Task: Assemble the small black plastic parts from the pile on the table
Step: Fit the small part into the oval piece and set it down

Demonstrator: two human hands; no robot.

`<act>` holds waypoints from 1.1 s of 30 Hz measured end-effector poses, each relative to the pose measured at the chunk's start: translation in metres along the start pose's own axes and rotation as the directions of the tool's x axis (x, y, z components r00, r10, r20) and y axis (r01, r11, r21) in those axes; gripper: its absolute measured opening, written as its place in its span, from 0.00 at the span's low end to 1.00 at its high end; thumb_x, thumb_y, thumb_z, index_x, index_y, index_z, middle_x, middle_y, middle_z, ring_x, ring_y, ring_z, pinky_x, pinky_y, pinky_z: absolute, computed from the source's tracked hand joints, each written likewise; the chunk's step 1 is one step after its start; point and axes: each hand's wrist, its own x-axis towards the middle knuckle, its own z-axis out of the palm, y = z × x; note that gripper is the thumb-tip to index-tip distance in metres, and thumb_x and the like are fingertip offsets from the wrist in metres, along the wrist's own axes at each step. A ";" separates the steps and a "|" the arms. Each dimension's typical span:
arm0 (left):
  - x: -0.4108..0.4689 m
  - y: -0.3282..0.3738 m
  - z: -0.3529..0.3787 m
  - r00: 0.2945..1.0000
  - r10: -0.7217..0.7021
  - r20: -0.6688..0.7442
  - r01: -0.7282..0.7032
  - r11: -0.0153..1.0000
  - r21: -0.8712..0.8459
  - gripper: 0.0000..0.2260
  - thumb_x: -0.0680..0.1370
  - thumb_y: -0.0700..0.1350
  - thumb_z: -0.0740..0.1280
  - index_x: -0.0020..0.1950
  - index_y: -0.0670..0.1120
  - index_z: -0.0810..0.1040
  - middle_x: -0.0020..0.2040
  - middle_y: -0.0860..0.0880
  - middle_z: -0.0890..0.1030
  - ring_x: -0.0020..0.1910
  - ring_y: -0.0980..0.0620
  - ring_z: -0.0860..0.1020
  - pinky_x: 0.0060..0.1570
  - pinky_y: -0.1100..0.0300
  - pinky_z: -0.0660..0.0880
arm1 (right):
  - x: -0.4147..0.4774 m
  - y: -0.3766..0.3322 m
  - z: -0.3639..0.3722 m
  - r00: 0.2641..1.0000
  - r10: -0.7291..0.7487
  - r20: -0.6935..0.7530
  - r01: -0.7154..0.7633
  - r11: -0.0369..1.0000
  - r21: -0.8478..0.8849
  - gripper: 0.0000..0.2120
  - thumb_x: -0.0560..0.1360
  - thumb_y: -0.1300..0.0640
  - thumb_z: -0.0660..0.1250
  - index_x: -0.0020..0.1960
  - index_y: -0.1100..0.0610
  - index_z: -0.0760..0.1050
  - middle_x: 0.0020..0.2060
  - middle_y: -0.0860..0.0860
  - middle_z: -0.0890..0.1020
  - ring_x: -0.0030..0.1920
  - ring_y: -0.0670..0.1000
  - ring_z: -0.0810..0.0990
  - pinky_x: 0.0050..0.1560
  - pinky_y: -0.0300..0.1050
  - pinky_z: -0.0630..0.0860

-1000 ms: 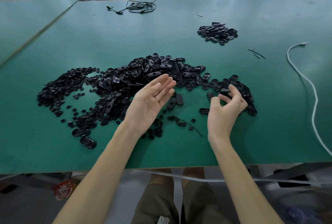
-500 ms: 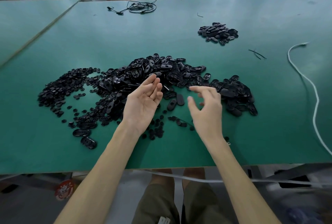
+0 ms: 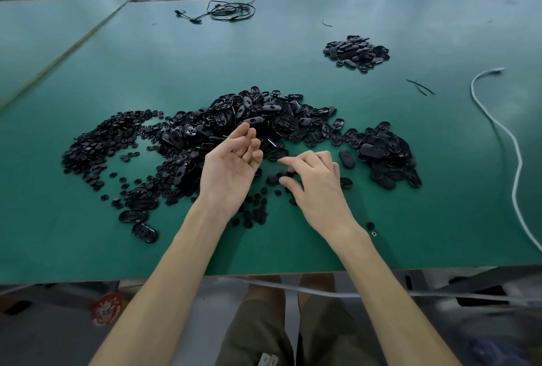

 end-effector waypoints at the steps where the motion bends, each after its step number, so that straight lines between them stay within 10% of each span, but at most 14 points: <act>1: 0.000 0.000 0.000 1.000 -0.001 0.000 0.001 1.000 0.001 0.18 0.71 0.34 0.70 0.60 0.40 0.80 0.49 0.45 0.81 0.43 0.50 0.79 0.42 0.59 0.77 | 0.000 0.001 0.000 1.000 0.004 0.007 -0.004 1.000 0.006 0.14 0.82 0.53 0.70 0.66 0.53 0.82 0.55 0.49 0.79 0.62 0.54 0.69 0.63 0.45 0.61; 13: -0.003 -0.010 0.002 0.971 0.066 0.228 -0.172 0.860 0.481 0.13 0.78 0.33 0.68 0.59 0.44 0.83 0.57 0.46 0.83 0.57 0.49 0.80 0.60 0.57 0.76 | -0.002 -0.004 -0.005 0.981 -0.007 -0.192 0.041 0.984 0.173 0.04 0.80 0.60 0.71 0.51 0.61 0.82 0.46 0.51 0.82 0.53 0.54 0.74 0.56 0.46 0.72; 19: -0.002 -0.007 -0.001 0.981 0.082 0.176 -0.151 0.889 0.432 0.14 0.80 0.30 0.64 0.59 0.42 0.83 0.54 0.46 0.83 0.54 0.49 0.80 0.59 0.57 0.77 | 0.000 0.000 -0.002 1.000 0.023 0.014 -0.024 0.995 0.098 0.11 0.79 0.54 0.74 0.58 0.58 0.85 0.51 0.50 0.79 0.59 0.53 0.69 0.64 0.45 0.70; 33: -0.004 -0.011 0.000 0.961 0.067 0.267 -0.200 0.837 0.509 0.14 0.80 0.30 0.66 0.58 0.45 0.84 0.52 0.47 0.82 0.51 0.51 0.80 0.54 0.59 0.76 | -0.002 -0.003 -0.007 0.988 0.082 -0.134 -0.009 0.882 0.470 0.04 0.82 0.59 0.70 0.54 0.54 0.75 0.39 0.43 0.78 0.37 0.47 0.76 0.45 0.53 0.78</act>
